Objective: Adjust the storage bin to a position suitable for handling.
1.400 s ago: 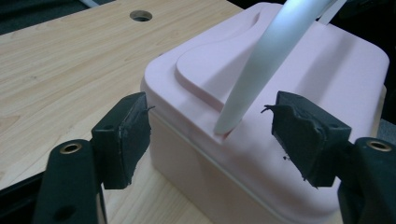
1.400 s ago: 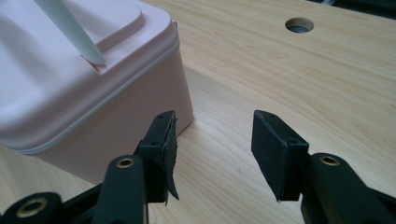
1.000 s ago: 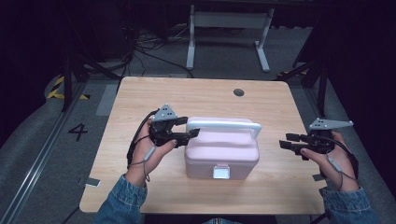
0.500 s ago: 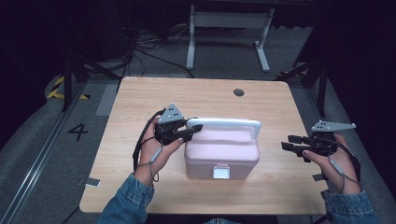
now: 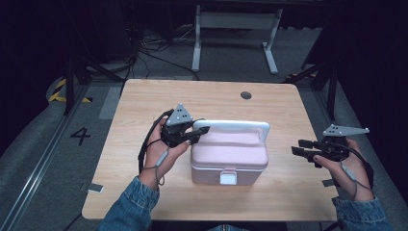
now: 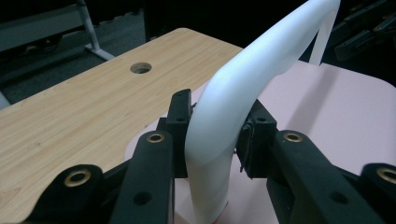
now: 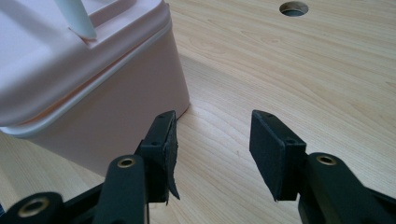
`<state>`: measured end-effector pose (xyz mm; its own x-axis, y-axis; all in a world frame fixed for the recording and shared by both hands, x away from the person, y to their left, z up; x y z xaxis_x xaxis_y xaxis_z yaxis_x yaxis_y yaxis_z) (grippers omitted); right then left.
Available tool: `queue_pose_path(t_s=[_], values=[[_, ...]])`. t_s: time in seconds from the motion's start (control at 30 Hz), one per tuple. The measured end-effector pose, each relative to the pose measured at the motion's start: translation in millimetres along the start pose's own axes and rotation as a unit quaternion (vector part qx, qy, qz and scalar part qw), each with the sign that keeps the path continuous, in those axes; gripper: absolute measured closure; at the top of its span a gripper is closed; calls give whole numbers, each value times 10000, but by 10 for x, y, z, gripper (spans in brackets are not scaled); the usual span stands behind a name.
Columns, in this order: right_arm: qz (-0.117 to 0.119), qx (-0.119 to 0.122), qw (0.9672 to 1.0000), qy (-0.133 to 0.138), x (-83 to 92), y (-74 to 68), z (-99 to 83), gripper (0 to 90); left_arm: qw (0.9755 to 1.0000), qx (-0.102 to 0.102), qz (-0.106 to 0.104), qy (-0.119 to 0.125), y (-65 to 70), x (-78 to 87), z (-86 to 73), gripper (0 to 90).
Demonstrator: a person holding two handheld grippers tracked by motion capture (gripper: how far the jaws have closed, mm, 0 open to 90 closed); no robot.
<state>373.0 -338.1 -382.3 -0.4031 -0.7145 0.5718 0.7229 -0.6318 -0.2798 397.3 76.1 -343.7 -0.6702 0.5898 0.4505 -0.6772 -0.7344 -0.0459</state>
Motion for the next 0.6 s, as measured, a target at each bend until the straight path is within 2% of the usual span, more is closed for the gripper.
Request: queue_pose_path(t_s=[0.13,0.23,0.6], values=[[-7,19,10000,23,15,-15,8,526,9999,78,-67,47,-23,-12,46,712],[-13,34,10000,23,25,-16,6,530,9999,98,-104,-20,-31,-11,106,714],[-42,31,10000,3,60,2,-5,537,9998,201,-38,-25,-130,-53,218,713]])
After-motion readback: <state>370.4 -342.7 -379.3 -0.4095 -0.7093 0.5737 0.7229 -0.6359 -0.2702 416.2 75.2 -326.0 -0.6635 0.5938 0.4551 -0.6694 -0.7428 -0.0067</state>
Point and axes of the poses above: each handheld gripper's, and its own axes: x roughly backward along the jaws, z roughly out of its top, y roughly to its right, the point moved 3 cm from there along -x, roughly forward along the jaws, and after that the axes turned 12 degrees about z, right-handed, at the moved point
